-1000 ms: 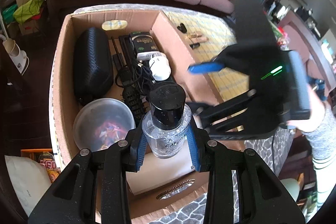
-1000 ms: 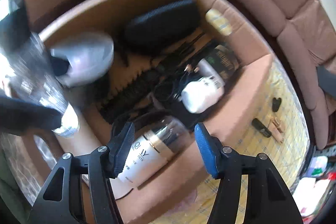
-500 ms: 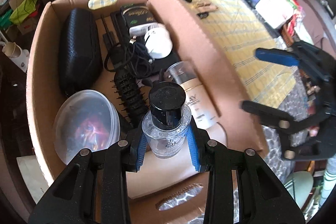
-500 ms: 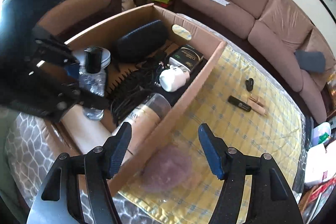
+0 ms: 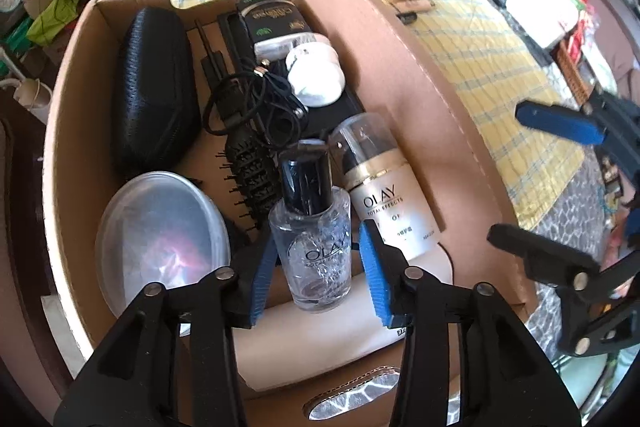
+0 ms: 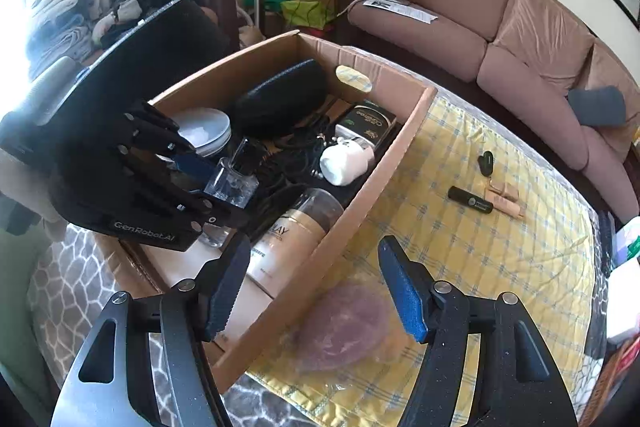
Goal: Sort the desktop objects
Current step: 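Release the Olay jar from the right tool while the left tool releases the clear bottle, then withdraw both open tools from the box toward the items on the blanket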
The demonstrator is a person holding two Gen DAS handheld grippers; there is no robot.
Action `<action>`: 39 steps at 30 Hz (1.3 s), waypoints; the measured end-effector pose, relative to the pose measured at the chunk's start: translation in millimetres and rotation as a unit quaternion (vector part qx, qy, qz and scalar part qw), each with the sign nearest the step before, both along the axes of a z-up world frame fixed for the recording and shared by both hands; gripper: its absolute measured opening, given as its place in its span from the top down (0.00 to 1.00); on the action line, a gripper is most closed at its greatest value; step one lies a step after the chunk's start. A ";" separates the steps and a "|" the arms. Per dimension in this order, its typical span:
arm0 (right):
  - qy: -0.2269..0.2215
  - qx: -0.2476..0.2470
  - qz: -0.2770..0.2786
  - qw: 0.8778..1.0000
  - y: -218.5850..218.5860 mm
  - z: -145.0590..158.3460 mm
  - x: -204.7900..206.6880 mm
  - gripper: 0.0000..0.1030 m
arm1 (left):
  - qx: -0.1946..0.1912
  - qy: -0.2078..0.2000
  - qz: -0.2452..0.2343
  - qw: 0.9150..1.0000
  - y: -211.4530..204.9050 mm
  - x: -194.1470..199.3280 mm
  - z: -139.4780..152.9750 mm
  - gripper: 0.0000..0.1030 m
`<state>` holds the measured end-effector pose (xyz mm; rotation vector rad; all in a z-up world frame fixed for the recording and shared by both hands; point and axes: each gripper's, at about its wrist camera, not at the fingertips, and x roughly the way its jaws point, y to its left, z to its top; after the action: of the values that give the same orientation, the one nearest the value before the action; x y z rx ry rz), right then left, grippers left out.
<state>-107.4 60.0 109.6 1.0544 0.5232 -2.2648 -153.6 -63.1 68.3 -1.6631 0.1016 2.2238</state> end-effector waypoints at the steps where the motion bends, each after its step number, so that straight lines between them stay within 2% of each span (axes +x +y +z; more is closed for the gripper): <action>1: -0.001 -0.001 -0.003 1.000 0.1 -0.9 -0.6 0.34 | 0.006 0.001 0.004 1.000 -2.4 -1.1 2.5 0.60; 6: -0.008 -0.020 -0.018 1.000 4.1 -0.7 -2.8 0.34 | 0.040 0.008 0.024 0.999 -15.2 -8.2 15.7 0.60; 9: -0.006 -0.026 -0.025 0.999 4.6 1.4 -2.9 0.34 | 0.041 0.030 0.032 0.998 -17.6 -10.5 27.1 0.61; 11: -0.008 -0.031 -0.026 0.999 3.6 3.0 -2.9 0.34 | 0.037 0.047 0.036 0.998 -18.1 -12.1 33.9 0.61; 13: -0.008 -0.032 -0.027 0.999 1.0 3.9 -2.5 0.34 | 0.010 0.057 0.030 0.998 -14.2 -15.0 36.3 0.61; 20: -0.008 -0.030 -0.016 0.999 -10.2 4.4 3.3 0.34 | -0.018 0.051 0.020 0.998 -5.1 -14.2 31.6 0.62; 25: -0.012 -0.036 -0.012 0.999 -12.3 5.4 9.1 0.34 | 0.001 0.056 0.030 0.998 -13.2 -2.7 40.0 0.61; 28: -0.014 -0.043 -0.010 0.999 -14.2 6.6 16.7 0.31 | 0.022 0.070 0.035 0.997 -24.1 14.1 51.8 0.58; 30: -0.013 -0.047 -0.011 0.999 -15.7 6.8 22.4 0.29 | 0.026 0.082 0.038 0.996 -30.0 27.9 57.3 0.51; 32: -0.014 -0.050 -0.015 0.999 -17.3 6.2 27.3 0.28 | 0.028 0.088 0.040 0.995 -34.4 38.7 59.8 0.51; 34: -0.017 -0.052 -0.019 0.998 -19.1 4.4 32.2 0.27 | 0.033 0.093 0.044 0.994 -39.7 51.9 61.9 0.45; 36: -0.018 -0.053 -0.024 0.998 -20.8 3.7 36.4 0.27 | 0.040 0.096 0.051 0.993 -45.6 62.5 62.9 0.35; 39: -0.016 -0.057 -0.034 0.998 -23.4 4.9 43.5 0.20 | 0.041 0.095 0.060 0.993 -53.6 72.5 61.6 0.33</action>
<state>-63.9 36.6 114.5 1.0640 0.3444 -2.3024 -81.2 -116.8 129.8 -1.4457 -0.0430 2.4381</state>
